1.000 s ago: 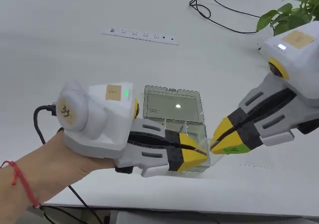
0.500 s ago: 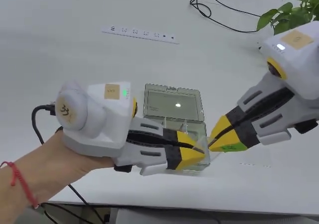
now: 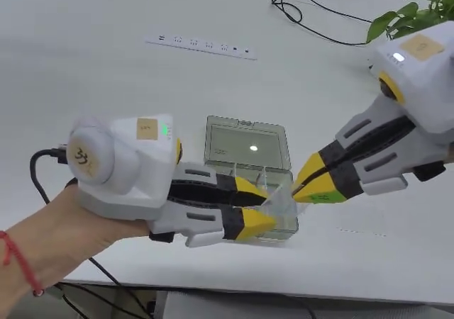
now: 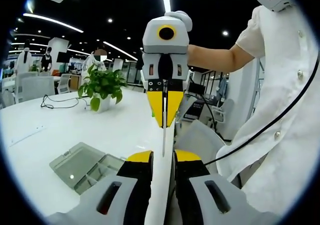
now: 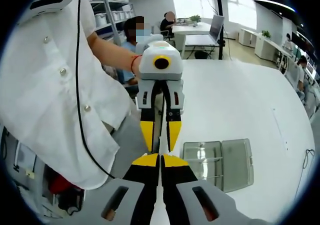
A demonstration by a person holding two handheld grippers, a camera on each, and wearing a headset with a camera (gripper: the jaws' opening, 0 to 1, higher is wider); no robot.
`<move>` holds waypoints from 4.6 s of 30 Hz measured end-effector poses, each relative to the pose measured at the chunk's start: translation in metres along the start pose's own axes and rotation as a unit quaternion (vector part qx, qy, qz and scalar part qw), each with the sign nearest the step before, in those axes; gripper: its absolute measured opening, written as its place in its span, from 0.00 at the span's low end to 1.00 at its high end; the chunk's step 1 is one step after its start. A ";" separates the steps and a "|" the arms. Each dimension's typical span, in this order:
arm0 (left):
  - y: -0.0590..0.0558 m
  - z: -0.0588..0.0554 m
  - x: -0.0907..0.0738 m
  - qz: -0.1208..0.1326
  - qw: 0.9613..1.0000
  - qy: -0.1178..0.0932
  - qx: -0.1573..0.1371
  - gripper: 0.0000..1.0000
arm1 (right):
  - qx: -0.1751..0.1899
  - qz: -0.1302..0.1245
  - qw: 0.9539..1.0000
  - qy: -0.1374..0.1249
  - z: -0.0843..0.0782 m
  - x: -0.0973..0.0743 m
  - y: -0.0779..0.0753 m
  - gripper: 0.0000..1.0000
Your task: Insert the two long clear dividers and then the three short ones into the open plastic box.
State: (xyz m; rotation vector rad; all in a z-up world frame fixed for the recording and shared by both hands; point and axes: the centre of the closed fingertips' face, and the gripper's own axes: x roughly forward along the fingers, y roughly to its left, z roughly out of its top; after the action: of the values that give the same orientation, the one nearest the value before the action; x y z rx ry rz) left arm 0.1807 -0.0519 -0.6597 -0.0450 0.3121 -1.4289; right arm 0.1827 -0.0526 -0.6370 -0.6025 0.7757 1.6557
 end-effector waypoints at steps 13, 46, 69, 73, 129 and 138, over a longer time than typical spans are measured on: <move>0.021 -0.017 -0.022 0.052 0.998 0.021 -0.011 0.39 | -0.001 -0.022 1.000 -0.003 0.003 0.003 -0.015 0.03; 0.054 -0.049 -0.048 0.106 0.992 0.067 -0.002 0.96 | 0.017 -0.070 0.997 0.000 -0.007 0.042 -0.079 0.03; 0.065 -0.071 -0.052 0.120 0.989 0.089 -0.022 1.00 | 0.049 -0.090 0.995 -0.001 -0.040 0.098 -0.116 0.03; 0.065 -0.070 -0.051 0.119 0.989 0.087 -0.024 1.00 | 0.051 -0.088 0.995 0.000 -0.039 0.100 -0.113 0.02; 0.064 -0.075 -0.051 0.116 0.989 0.087 -0.035 1.00 | -0.006 -0.079 0.991 0.107 -0.073 0.155 -0.123 0.02; 0.066 -0.074 -0.052 0.118 0.989 0.085 -0.034 1.00 | -0.010 -0.081 0.990 0.113 -0.073 0.154 -0.123 0.02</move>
State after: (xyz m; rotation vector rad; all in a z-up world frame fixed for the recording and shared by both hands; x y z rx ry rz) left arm 0.2211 0.0198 -0.7356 0.0572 0.4919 -1.1889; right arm 0.2687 0.0058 -0.8193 -0.8572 0.8498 1.4634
